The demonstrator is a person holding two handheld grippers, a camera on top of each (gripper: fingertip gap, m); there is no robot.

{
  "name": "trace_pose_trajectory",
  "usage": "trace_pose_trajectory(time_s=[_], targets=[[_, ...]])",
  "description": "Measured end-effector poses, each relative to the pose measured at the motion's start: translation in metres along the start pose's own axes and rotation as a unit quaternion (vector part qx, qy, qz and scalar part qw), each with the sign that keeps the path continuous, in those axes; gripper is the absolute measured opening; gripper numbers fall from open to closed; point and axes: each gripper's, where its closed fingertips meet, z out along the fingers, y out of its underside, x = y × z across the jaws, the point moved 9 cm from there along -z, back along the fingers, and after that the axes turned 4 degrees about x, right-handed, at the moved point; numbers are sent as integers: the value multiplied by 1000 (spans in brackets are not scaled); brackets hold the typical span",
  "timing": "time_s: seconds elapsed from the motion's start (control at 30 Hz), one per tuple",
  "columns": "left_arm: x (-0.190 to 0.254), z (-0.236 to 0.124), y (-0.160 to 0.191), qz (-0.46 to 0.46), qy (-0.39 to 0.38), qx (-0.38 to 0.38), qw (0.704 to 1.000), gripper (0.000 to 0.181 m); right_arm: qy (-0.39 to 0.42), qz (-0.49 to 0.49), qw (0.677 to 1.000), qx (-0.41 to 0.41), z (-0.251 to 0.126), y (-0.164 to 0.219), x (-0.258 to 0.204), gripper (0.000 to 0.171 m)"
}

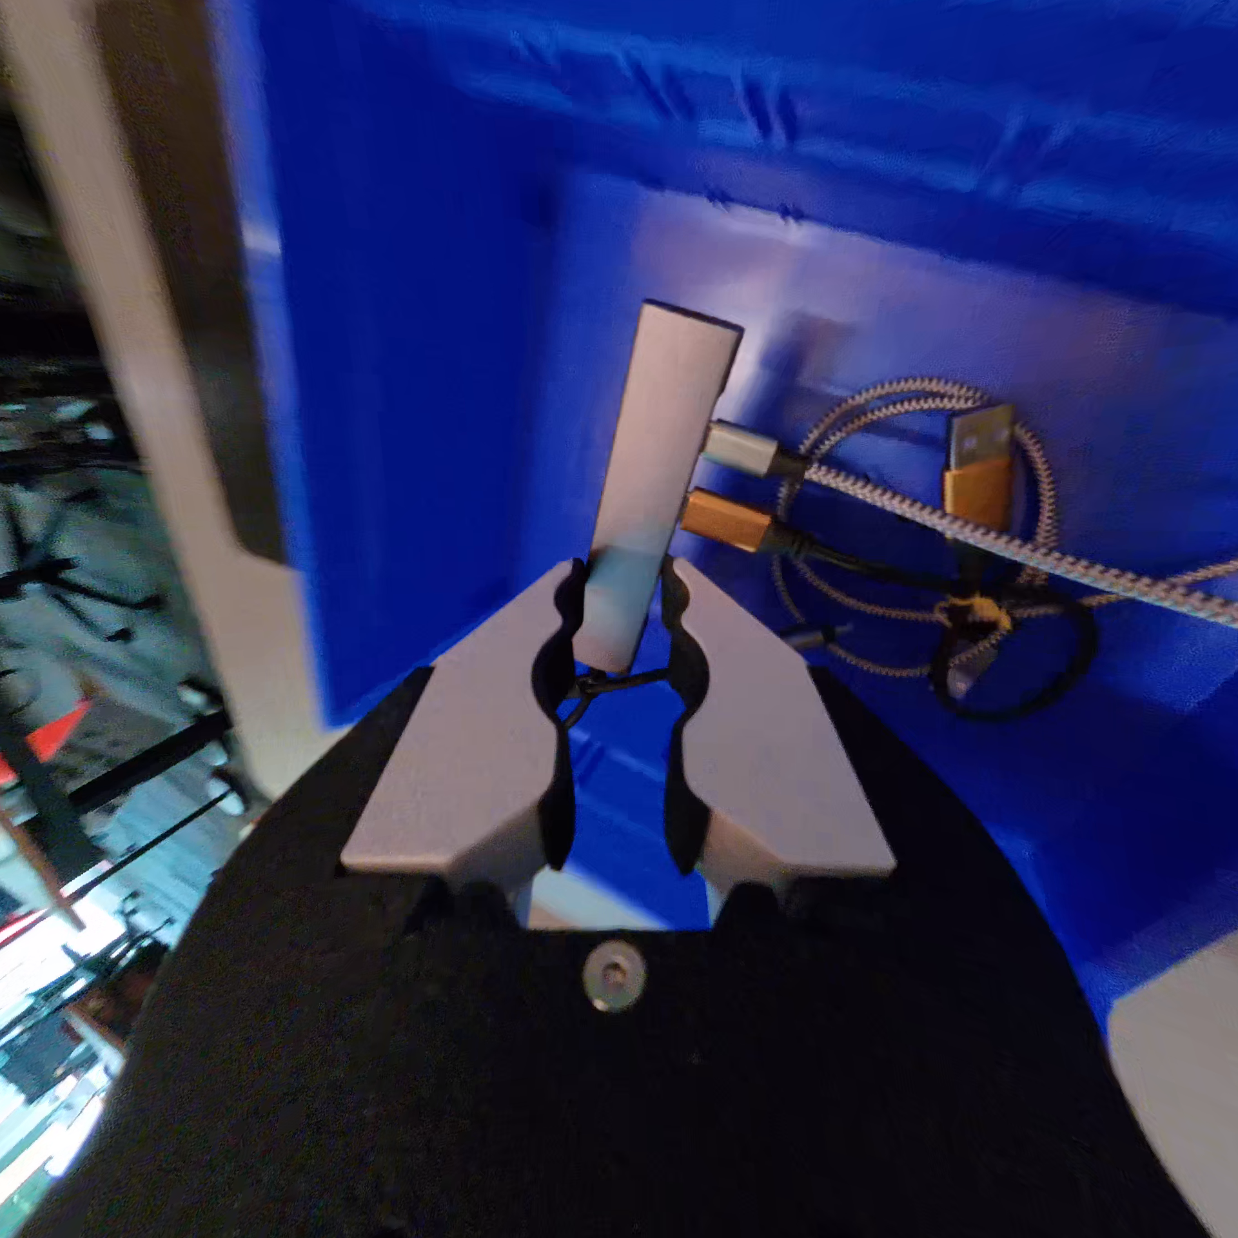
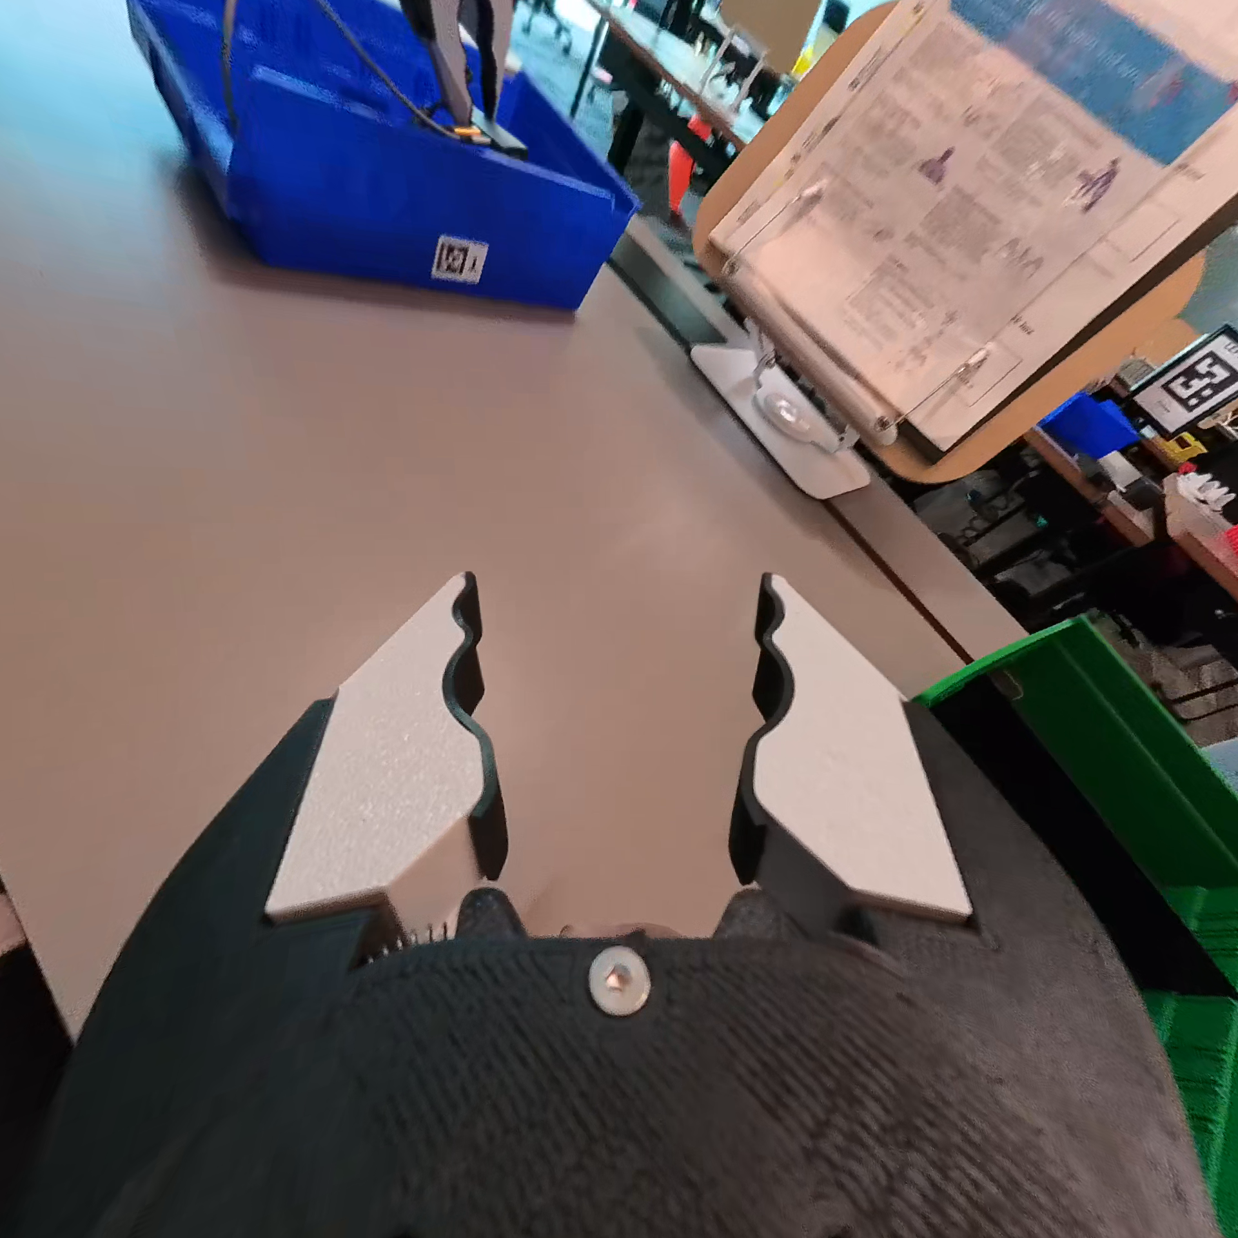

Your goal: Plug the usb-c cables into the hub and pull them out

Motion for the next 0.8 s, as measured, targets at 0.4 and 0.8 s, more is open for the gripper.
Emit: trace_pose_trajectory(time_s=[0.4,0.8], targets=[[22,-303,-109,12,-388,134,912,21,56,118,976,173,-15,-54,19,92],[170,-267,-298,231,-485,182,824,21,102,243,901,344,-63,-86,27,82]])
